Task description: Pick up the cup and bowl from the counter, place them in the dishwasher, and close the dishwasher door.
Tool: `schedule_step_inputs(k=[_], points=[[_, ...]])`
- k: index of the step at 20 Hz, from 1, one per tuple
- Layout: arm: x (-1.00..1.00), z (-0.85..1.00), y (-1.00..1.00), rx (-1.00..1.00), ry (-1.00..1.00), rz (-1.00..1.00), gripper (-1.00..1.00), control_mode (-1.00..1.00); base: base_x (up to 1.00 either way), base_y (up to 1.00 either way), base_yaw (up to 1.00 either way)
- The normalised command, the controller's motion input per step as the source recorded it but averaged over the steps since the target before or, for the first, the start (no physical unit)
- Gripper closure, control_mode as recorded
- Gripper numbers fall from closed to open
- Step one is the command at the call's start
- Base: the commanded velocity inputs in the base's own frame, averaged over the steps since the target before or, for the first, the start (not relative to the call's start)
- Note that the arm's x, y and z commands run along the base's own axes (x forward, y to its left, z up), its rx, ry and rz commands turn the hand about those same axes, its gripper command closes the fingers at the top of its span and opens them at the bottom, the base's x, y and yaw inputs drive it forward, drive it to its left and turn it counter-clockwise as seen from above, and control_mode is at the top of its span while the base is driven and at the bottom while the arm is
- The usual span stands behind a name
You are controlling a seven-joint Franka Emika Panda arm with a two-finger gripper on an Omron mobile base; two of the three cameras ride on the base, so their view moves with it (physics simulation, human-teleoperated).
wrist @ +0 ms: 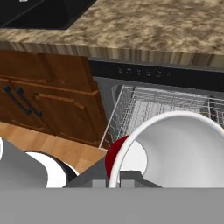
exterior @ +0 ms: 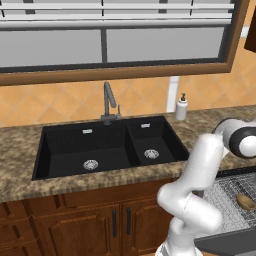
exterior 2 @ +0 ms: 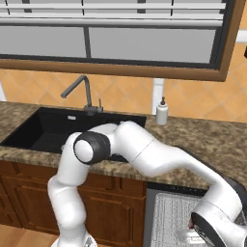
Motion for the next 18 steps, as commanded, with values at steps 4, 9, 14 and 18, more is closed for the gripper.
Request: schedule_step_inputs(k=[4, 9, 14, 18], points=[[-0.38, -0.35, 0.12, 0.02, -0.15, 0.01, 1.00, -1.00, 0.00, 0.00, 0.00], [-0.23, -0.44, 0.19, -0.06, -0.04, 0.00, 1.00, -1.00, 0.00, 0.00, 0.00], [0.34, -0.16, 0.01, -0.09, 0.03, 0.00, 1.00, -1.00, 0.00, 0.00, 0.00], [0.33, -0.36, 0.01, -0.18, 0.07, -0.03, 1.00, -1.00, 0.00, 0.00, 0.00]])
